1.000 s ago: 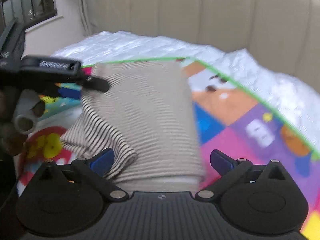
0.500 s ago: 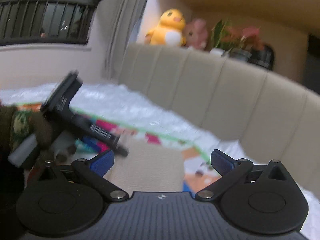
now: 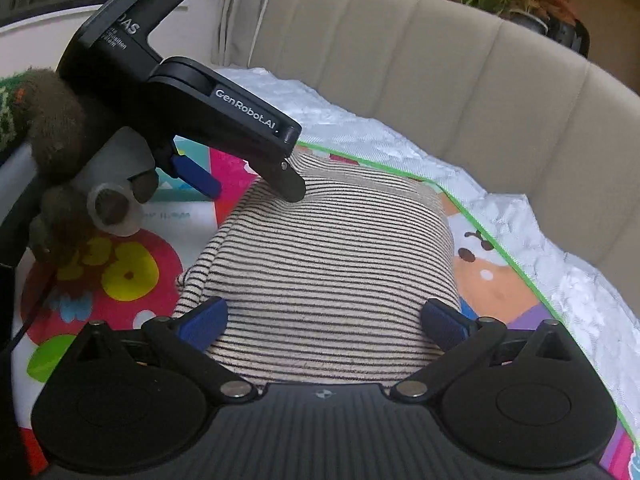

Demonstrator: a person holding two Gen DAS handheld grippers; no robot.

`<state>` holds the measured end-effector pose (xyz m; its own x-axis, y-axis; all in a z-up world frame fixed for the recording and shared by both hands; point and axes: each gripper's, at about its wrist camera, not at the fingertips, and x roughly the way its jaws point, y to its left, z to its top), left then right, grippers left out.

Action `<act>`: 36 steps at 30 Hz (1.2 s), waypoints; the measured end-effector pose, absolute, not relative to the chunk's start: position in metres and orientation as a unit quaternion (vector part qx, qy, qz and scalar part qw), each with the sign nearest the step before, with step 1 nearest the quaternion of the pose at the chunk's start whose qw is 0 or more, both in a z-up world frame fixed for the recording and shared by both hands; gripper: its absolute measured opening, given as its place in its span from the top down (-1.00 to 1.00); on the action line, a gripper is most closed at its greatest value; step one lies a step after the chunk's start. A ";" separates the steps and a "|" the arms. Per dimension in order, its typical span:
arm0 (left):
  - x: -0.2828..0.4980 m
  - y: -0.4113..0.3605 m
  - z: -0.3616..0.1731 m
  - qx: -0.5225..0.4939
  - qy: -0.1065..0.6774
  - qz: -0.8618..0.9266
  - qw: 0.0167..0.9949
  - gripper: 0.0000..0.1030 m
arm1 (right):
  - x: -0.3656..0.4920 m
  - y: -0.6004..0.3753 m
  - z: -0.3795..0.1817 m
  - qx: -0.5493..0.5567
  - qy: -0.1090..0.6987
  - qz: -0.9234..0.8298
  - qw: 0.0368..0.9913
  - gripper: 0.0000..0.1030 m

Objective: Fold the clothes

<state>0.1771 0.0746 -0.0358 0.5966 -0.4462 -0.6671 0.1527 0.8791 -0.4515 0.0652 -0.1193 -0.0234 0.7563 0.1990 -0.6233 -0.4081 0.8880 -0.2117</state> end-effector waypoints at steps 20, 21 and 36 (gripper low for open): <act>0.172 0.041 -0.019 -0.102 0.331 -0.198 0.917 0.04 | 0.071 -0.161 -0.016 -0.064 0.319 0.094 0.941 -1.00; 0.175 0.045 -0.021 -0.116 0.340 -0.192 0.913 -0.03 | 0.079 -0.164 -0.025 -0.045 0.361 0.097 0.926 -1.00; 0.167 0.066 -0.013 -0.216 0.407 -0.240 0.854 -0.58 | 0.080 -0.166 -0.032 0.008 0.402 0.073 0.913 -1.00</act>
<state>0.1675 0.0664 -0.0134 0.5532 -0.5853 -0.5928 0.2340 0.7921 -0.5637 0.0799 -0.1657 -0.0320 0.6660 0.1406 -0.7326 -0.1270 0.9891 0.0743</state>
